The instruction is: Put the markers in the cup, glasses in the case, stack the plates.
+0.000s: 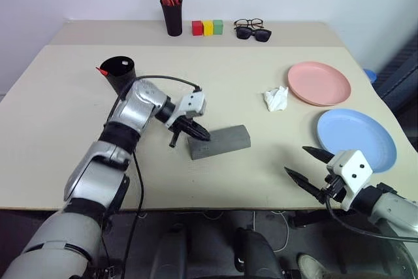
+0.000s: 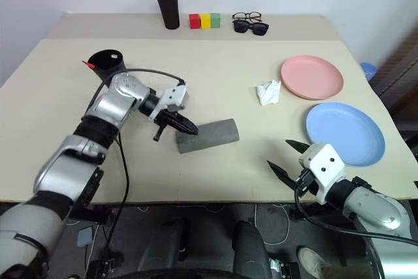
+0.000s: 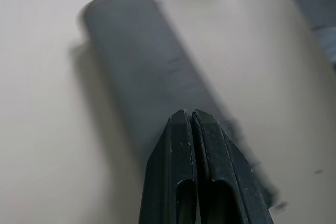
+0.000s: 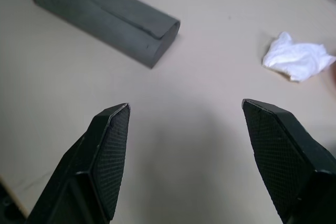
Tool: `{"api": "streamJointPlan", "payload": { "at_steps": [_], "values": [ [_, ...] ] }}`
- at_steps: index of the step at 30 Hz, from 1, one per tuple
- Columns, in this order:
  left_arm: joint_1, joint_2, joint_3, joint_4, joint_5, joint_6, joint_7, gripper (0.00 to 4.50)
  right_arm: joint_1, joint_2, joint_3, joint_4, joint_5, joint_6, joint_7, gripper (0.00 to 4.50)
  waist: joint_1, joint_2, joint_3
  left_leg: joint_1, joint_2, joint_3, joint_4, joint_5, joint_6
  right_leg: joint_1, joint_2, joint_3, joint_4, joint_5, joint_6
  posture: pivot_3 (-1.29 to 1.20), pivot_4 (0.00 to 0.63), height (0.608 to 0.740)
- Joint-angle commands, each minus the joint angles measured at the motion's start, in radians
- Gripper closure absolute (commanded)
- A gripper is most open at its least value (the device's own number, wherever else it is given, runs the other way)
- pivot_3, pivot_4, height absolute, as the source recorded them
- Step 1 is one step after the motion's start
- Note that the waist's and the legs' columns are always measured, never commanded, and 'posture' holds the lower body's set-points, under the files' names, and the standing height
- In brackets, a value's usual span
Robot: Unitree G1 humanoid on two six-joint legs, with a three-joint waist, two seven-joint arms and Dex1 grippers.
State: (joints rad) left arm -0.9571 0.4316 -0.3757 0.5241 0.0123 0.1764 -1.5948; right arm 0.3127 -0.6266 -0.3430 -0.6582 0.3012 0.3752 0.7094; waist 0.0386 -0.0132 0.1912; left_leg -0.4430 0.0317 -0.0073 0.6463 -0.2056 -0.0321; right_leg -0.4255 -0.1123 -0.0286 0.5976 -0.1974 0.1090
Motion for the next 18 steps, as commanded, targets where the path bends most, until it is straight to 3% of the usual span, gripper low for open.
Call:
{"api": "streamJointPlan", "payload": {
  "at_steps": [1, 8, 9, 11, 13, 18],
  "values": [
    [0.051, 0.003, -0.029, -0.131, 0.011, 0.06, 0.032, 4.42, -0.052, 0.005, -0.027, 0.011, -0.005, 0.062, -0.083, 1.02, 0.001, 0.0, 0.0, 0.0, 0.0, 0.0, 0.001, 0.0, 0.0, 0.0, 0.0, 0.0, 0.0, 0.0, 0.0, 0.0, 0.15, 0.74],
    [-0.034, -0.143, 0.059, -0.298, -0.076, 0.227, 0.241, 4.42, -0.198, 0.002, -0.033, 0.238, -0.118, 0.154, -0.274, 1.02, 0.004, -0.001, 0.0, -0.002, -0.001, 0.0, 0.003, 0.0, 0.0, 0.0, 0.0, 0.0, -0.001, 0.0, 0.0, 0.0, 0.15, 0.74],
    [-0.041, -0.173, 0.052, -0.294, -0.065, 0.241, 0.283, 4.19, -0.215, -0.003, -0.021, 0.279, -0.137, 0.147, -0.286, 1.02, 0.002, 0.0, 0.0, -0.002, -0.001, 0.0, 0.002, 0.0, 0.0, 0.0, -0.001, 0.0, -0.001, 0.0, 0.0, 0.0, 0.15, 0.74],
    [-0.045, -0.214, 0.025, -0.278, -0.043, 0.254, 0.338, 3.65, -0.243, -0.006, -0.003, 0.34, -0.16, 0.138, -0.298, 1.02, 0.0, 0.0, 0.0, -0.001, -0.002, 0.0, 0.002, -0.001, 0.002, 0.0, -0.001, 0.0, 0.0, 0.0, 0.0, 0.0, 0.15, 0.74],
    [-0.038, -0.236, 0.003, -0.278, -0.036, 0.257, 0.359, 2.8, -0.258, -0.006, 0.01, 0.377, -0.171, 0.131, -0.298, 1.02, -0.007, 0.002, -0.001, 0.0, -0.001, 0.0, 0.001, -0.001, 0.003, 0.0, 0.0, 0.0, 0.0, 0.0, 0.001, 0.0, 0.15, 0.74],
    [-0.041, -0.29, -0.013, -0.3, -0.043, 0.32, 0.447, 0.27, -0.299, 0.0, 0.014, 0.418, -0.155, 0.181, -0.295, 1.02, -0.018, 0.004, -0.001, 0.001, -0.001, 0.0, 0.002, -0.001, 0.003, -0.001, 0.0, 0.0, 0.002, 0.0, 0.001, 0.0, 0.15, 0.74]
  ]
}}
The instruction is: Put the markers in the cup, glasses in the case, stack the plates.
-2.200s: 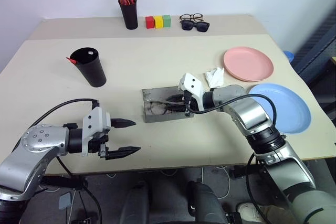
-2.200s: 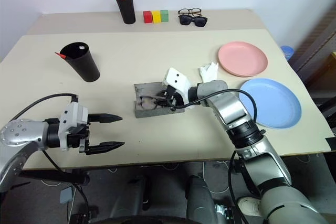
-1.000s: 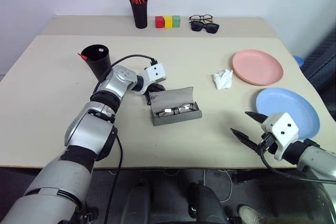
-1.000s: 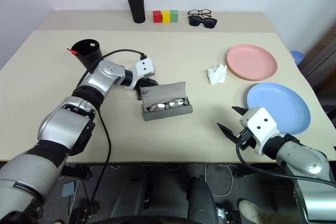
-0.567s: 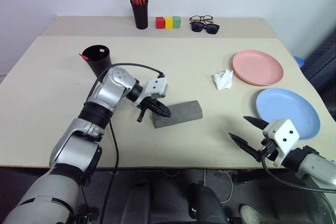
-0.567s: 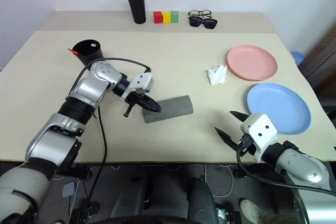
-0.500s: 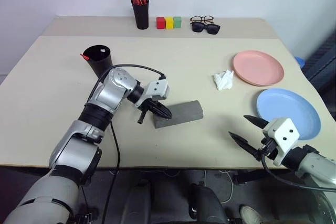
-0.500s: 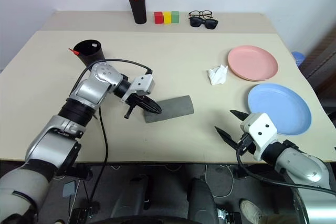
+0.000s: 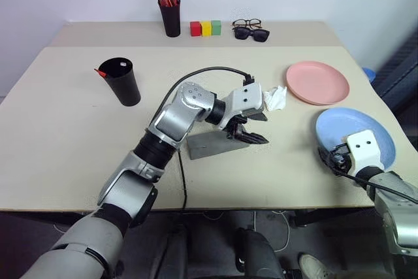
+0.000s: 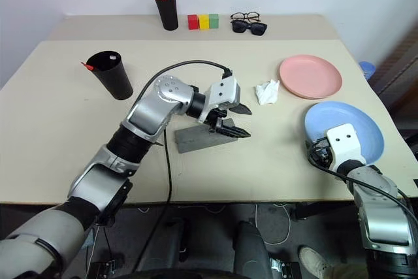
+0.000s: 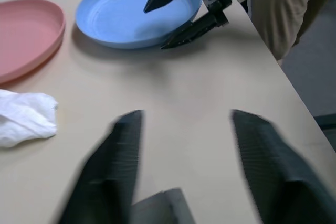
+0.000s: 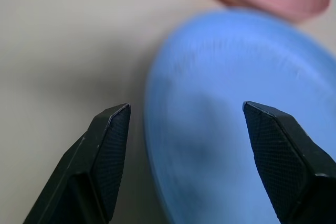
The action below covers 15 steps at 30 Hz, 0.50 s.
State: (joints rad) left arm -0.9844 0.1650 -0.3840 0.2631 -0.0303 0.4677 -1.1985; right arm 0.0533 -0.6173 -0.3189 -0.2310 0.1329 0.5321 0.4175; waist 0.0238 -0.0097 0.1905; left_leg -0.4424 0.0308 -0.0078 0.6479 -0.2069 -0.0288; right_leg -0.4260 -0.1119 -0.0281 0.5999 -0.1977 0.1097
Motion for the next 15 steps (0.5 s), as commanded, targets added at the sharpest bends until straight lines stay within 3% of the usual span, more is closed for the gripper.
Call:
{"api": "streamJointPlan", "payload": {
  "at_steps": [1, 5, 8, 12, 15],
  "values": [
    [-0.013, -0.028, -0.006, -0.043, 0.002, 0.038, 0.067, 0.05, -0.048, -0.007, -0.008, -0.009, 0.02, 0.037, 0.0, 1.02, -0.008, 0.0, 0.0, 0.0, 0.0, 0.0, 0.0, 0.0, 0.0, 0.0, 0.0, 0.0, 0.0, 0.0, 0.0, 0.0, 0.15, 0.74],
    [-0.002, -0.021, -0.021, -0.077, -0.008, 0.063, 0.08, 0.05, -0.071, 0.007, -0.004, 0.001, 0.033, 0.08, -0.005, 1.02, -0.01, 0.0, 0.0, 0.0, 0.0, 0.0, 0.0, 0.0, 0.0, 0.0, 0.0, 0.0, 0.0, 0.0, 0.0, 0.0, 0.15, 0.74],
    [0.005, -0.013, -0.028, -0.098, -0.015, 0.079, 0.089, 0.0, -0.078, 0.014, -0.002, -0.002, 0.042, 0.108, -0.009, 2.31, -0.01, 0.0, 0.0, 0.0, 0.0, 0.0, 0.0, 0.0, 0.0, 0.0, 0.0, 0.0, 0.0, 0.0, 0.0, 0.0, 0.15, 0.74],
    [0.013, -0.003, -0.032, -0.114, -0.019, 0.091, 0.1, 0.0, -0.085, 0.016, 0.003, -0.009, 0.046, 0.132, -0.014, 4.42, -0.01, 0.0, 0.0, 0.0, 0.0, 0.0, 0.0, 0.0, 0.0, 0.0, 0.0, 0.0, 0.0, 0.0, 0.0, 0.0, 0.15, 0.74],
    [0.017, 0.002, -0.033, -0.121, -0.02, 0.098, 0.105, 0.0, -0.087, 0.015, 0.008, -0.011, 0.049, 0.138, -0.012, 4.47, -0.01, 0.0, 0.0, 0.0, 0.0, 0.0, 0.0, 0.0, 0.0, 0.0, 0.0, 0.0, 0.0, 0.0, 0.0, 0.0, 0.15, 0.74]
  ]
}}
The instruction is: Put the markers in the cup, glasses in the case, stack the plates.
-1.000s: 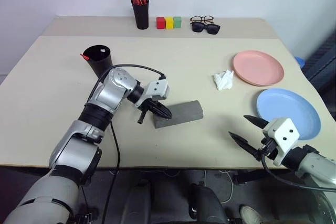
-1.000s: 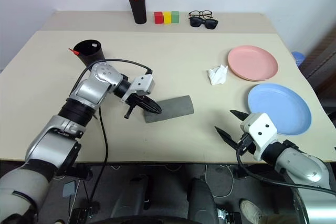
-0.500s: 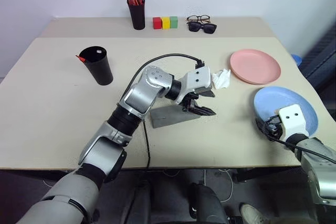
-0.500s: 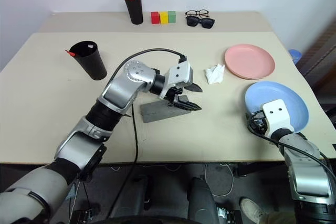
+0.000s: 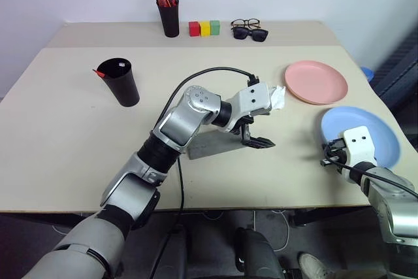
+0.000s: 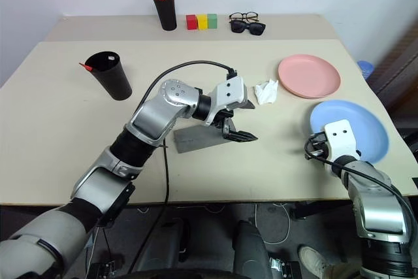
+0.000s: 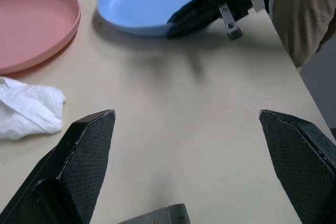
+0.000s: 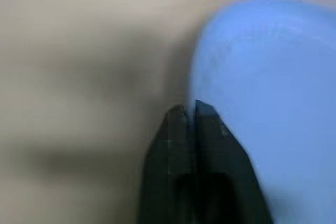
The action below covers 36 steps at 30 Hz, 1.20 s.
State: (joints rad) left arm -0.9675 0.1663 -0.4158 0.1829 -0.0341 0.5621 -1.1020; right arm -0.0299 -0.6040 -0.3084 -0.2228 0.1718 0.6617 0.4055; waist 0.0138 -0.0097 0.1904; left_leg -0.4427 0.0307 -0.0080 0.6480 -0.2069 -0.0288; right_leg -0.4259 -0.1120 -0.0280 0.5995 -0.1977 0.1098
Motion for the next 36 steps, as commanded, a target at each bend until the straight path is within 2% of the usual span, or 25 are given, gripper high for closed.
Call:
{"api": "streamJointPlan", "payload": {
  "at_steps": [1, 7, 13, 17, 24, 27, 30, 34, 36],
  "values": [
    [0.002, 0.002, -0.001, -0.041, -0.016, 0.004, 0.01, 0.0, -0.004, 0.001, -0.002, -0.019, 0.01, 0.01, 0.0, 4.47, 0.0, 0.0, 0.0, 0.0, 0.0, 0.0, 0.0, 0.0, 0.0, 0.0, 0.0, 0.0, 0.0, 0.0, 0.0, 0.0, 0.15, 0.74],
    [0.008, 0.005, 0.0, -0.053, -0.022, 0.007, 0.017, 0.0, -0.041, -0.008, -0.013, -0.043, -0.028, -0.003, -0.06, 4.47, -0.001, 0.0, 0.0, 0.0, 0.0, 0.0, 0.0, 0.0, 0.0, 0.0, 0.0, 0.0, 0.0, 0.0, 0.0, 0.0, 0.15, 0.74],
    [0.022, 0.007, 0.003, -0.074, -0.033, 0.028, 0.033, 0.0, -0.233, -0.053, 0.023, 0.054, -0.08, -0.108, -0.082, 4.47, -0.004, 0.001, 0.0, 0.0, 0.0, 0.0, 0.0, 0.0, 0.0, 0.0, 0.0, 0.0, 0.0, 0.0, 0.0, 0.0, 0.15, 0.74],
    [0.047, 0.014, 0.003, -0.102, -0.039, 0.055, 0.055, 0.0, -0.429, -0.086, 0.128, 0.337, -0.137, -0.307, -0.018, 4.47, -0.007, 0.001, 0.0, 0.0, 0.0, 0.0, 0.0, 0.0, 0.0, 0.0, 0.0, 0.0, 0.0, 0.0, 0.0, 0.0, 0.15, 0.74],
    [0.126, 0.048, 0.019, -0.222, -0.059, 0.159, 0.113, 0.0, -0.859, -0.071, 0.311, 1.096, -0.279, -0.769, 0.059, 4.47, -0.025, 0.003, 0.001, 0.0, 0.0, 0.0, -0.001, 0.0, 0.0, 0.0, 0.0, 0.001, 0.0, 0.0, 0.001, 0.0, 0.15, 0.74],
    [0.156, 0.082, 0.025, -0.283, -0.07, 0.206, 0.133, 0.0, -1.003, -0.047, 0.36, 1.334, -0.335, -0.875, 0.032, 4.47, -0.033, 0.003, 0.002, 0.0, 0.0, 0.001, -0.002, 0.0, 0.0, 0.0, 0.0, 0.001, 0.0, 0.0, 0.002, 0.0, 0.15, 0.74],
    [0.173, 0.106, 0.033, -0.323, -0.08, 0.245, 0.159, 0.0, -1.087, -0.025, 0.373, 1.461, -0.363, -0.907, 0.007, 4.47, -0.034, 0.003, 0.002, 0.001, 0.0, 0.0, -0.003, 0.0, 0.0, 0.0, 0.0, 0.001, 0.0, 0.002, 0.004, 0.0, 0.15, 0.74],
    [0.193, 0.127, 0.052, -0.369, -0.096, 0.3, 0.205, 0.0, -1.135, 0.019, 0.361, 1.526, -0.366, -0.915, -0.011, 3.15, -0.033, 0.003, 0.002, 0.001, 0.0, 0.0, -0.003, 0.001, -0.001, 0.0, 0.0, 0.002, 0.001, 0.002, 0.004, 0.0, 0.15, 0.74],
    [0.202, 0.141, 0.058, -0.387, -0.105, 0.318, 0.222, 0.0, -1.141, 0.037, 0.34, 1.529, -0.347, -0.919, -0.015, 2.04, -0.033, 0.003, 0.001, 0.001, 0.0, 0.0, -0.003, 0.001, -0.001, 0.0, 0.0, 0.002, 0.001, 0.002, 0.004, 0.0, 0.15, 0.74]
  ]
}}
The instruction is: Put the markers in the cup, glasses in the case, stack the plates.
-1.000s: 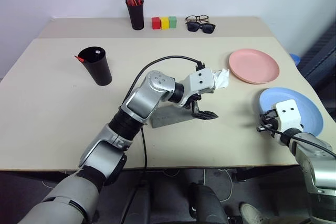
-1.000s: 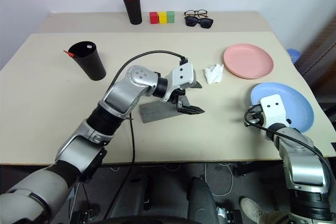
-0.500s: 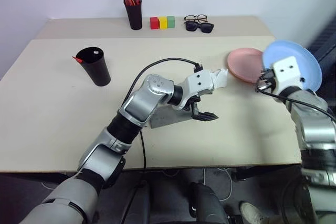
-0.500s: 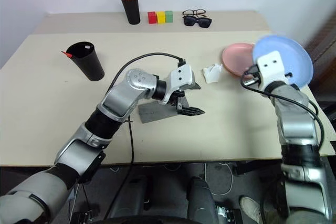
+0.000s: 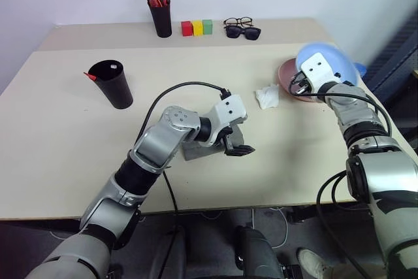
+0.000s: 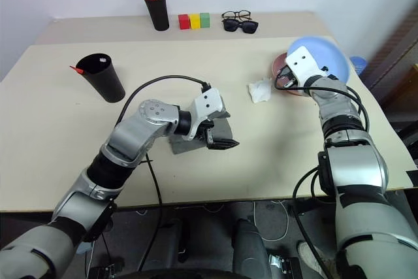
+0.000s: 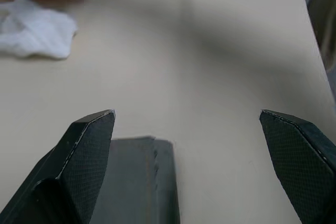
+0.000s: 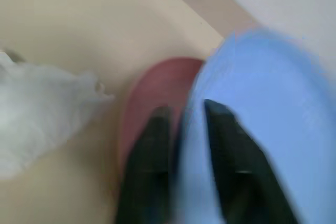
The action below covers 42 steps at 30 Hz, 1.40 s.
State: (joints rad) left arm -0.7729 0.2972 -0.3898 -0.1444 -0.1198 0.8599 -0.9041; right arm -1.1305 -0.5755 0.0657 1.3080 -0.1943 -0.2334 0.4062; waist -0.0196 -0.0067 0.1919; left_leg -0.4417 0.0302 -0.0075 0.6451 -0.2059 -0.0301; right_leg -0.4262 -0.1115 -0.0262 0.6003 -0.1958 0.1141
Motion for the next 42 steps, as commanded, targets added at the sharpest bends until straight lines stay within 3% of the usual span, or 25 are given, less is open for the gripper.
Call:
{"api": "streamJointPlan", "payload": {
  "at_steps": [1, 6, 11, 22, 25, 29, 42],
  "values": [
    [0.013, 0.018, 0.039, -0.069, -0.023, 0.028, 0.032, 0.0, -0.04, 0.022, -0.059, -0.007, 0.049, -0.022, 0.003, 1.6, 0.0, 0.0, 0.0, 0.0, 0.0, 0.0, 0.0, 0.0, 0.0, 0.0, 0.0, 0.0, 0.0, 0.0, 0.0, 0.0, 0.15, 0.74],
    [0.043, 0.057, 0.077, -0.111, -0.055, 0.054, 0.063, 0.0, -0.008, 0.09, -0.186, -0.052, 0.205, 0.049, 0.169, 1.6, -0.001, 0.0, 0.0, 0.0, 0.0, 0.0, 0.0, 0.0, 0.0, 0.0, 0.0, 0.0, 0.001, 0.0, 0.0, 0.0, 0.15, 0.74],
    [0.062, 0.092, 0.101, -0.131, -0.084, 0.056, 0.082, 0.0, 0.076, 0.135, -0.202, -0.12, 0.253, 0.113, 0.268, 1.6, 0.003, 0.0, 0.0, 0.001, 0.0, 0.0, 0.0, 0.0, 0.0, 0.0, 0.0, 0.0, 0.002, 0.0, 0.001, 0.0, 0.15, 0.74],
    [0.106, 0.122, 0.143, -0.189, -0.154, 0.008, 0.095, 0.0, 0.211, 0.186, -0.177, -0.142, 0.225, 0.164, 0.206, 1.6, 0.001, 0.0, 0.0, 0.002, 0.0, 0.0, 0.0, 0.001, -0.001, 0.0, 0.001, 0.0, 0.003, 0.0, 0.0, 0.0, 0.15, 0.74],
    [0.121, 0.11, 0.168, -0.203, -0.177, -0.011, 0.111, 0.0, 0.208, 0.19, -0.179, -0.124, 0.223, 0.164, 0.172, 2.4, 0.002, 0.0, 0.0, 0.002, 0.0, -0.001, 0.001, 0.001, -0.002, 0.001, 0.001, 0.001, 0.003, 0.0, 0.0, 0.0, 0.15, 0.74],
    [0.127, 0.101, 0.18, -0.213, -0.197, -0.013, 0.131, 0.0, 0.204, 0.194, -0.179, -0.119, 0.22, 0.158, 0.144, 4.43, 0.0, 0.0, 0.0, 0.002, 0.0, -0.001, 0.0, 0.001, -0.002, 0.001, 0.001, 0.001, 0.003, 0.0, 0.0, 0.0, 0.15, 0.74],
    [0.111, 0.044, 0.184, -0.174, -0.207, -0.052, 0.198, 0.0, 0.162, 0.142, -0.273, -0.266, 0.323, 0.032, 0.155, 4.48, 0.002, 0.001, 0.0, 0.002, 0.0, -0.001, 0.0, 0.001, -0.002, 0.001, 0.001, 0.001, 0.004, 0.0, 0.001, 0.0, 0.15, 0.74]
  ]
}}
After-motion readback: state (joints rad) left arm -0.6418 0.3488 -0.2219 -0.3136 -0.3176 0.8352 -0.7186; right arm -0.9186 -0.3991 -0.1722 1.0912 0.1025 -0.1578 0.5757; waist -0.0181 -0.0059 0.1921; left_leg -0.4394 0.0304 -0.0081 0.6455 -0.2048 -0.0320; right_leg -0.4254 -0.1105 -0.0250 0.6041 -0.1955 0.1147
